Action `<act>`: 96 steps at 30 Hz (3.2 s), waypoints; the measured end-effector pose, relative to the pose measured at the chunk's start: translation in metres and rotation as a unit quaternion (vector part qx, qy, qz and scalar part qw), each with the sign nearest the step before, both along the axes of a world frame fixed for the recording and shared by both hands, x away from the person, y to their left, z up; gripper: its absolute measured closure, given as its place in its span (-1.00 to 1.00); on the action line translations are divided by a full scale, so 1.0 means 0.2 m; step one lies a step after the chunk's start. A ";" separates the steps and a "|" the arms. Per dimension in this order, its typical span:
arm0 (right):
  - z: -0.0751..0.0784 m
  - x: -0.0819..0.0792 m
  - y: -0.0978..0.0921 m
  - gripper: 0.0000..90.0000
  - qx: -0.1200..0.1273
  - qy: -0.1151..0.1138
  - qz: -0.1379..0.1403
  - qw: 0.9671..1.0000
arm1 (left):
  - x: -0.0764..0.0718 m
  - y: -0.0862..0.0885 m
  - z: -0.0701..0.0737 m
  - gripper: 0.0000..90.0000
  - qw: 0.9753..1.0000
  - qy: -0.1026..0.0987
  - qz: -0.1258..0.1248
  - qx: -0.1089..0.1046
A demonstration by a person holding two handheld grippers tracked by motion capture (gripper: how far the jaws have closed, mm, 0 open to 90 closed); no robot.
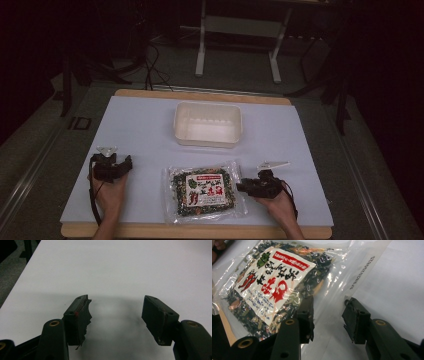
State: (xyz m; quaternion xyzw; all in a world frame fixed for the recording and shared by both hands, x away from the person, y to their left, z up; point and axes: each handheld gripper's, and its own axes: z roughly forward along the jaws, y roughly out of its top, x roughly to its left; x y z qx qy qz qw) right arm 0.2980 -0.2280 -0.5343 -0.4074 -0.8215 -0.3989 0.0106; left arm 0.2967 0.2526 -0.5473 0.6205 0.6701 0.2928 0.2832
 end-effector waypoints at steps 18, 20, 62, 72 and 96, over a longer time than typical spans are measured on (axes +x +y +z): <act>0.00 0.04 0.09 0.84 -0.009 0.025 0.025 0.999 | 0.00 0.00 0.00 -0.14 1.000 0.001 -0.002 0.000; 0.00 0.04 0.11 0.88 -0.013 0.026 0.024 0.999 | 0.00 0.00 0.00 -0.14 1.000 0.000 -0.002 0.000; 0.19 0.21 0.23 0.99 -0.097 -0.020 0.047 0.994 | 0.00 0.00 0.00 -0.15 1.000 -0.004 0.000 -0.007; 0.28 0.25 0.24 0.99 -0.098 -0.035 0.057 0.993 | 0.00 0.00 0.00 -0.15 1.000 -0.003 0.000 -0.006; 0.50 0.32 0.24 0.99 -0.118 -0.071 0.073 0.988 | 0.00 0.00 0.00 -0.15 1.000 -0.004 0.001 -0.008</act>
